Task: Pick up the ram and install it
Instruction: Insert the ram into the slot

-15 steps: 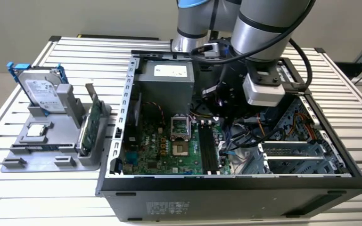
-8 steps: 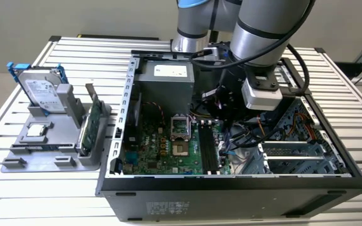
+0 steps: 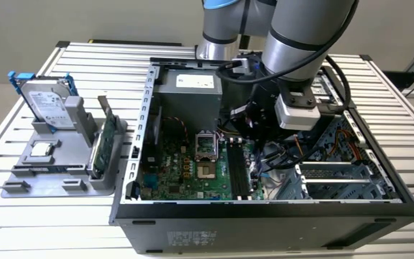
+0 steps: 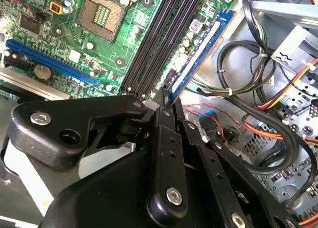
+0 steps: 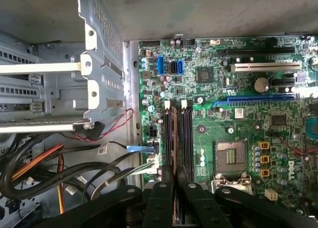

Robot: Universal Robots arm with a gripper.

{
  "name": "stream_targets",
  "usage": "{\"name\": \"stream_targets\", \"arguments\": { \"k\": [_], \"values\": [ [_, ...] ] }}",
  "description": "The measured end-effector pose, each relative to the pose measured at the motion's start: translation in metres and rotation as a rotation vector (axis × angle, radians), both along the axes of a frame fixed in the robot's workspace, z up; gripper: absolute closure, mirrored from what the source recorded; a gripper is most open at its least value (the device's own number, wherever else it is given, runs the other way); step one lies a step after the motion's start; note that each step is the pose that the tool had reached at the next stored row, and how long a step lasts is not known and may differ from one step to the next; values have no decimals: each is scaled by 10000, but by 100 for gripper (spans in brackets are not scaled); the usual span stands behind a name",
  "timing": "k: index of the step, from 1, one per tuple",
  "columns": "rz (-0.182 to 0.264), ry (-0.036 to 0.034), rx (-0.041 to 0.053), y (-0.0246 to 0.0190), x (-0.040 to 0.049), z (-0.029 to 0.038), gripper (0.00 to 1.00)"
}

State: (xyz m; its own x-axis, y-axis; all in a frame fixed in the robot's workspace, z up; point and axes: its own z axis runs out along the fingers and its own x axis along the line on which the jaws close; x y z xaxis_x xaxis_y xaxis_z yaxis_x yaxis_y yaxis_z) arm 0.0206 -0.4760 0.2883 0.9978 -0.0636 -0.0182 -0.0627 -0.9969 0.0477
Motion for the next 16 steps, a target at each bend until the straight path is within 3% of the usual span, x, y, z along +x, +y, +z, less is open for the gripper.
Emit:
{"name": "stream_targets", "arguments": {
  "k": [9,16],
  "values": [
    [206,0,-1,0,1,-48,100],
    [206,0,-1,1,1,-141,100]
  ]
}}
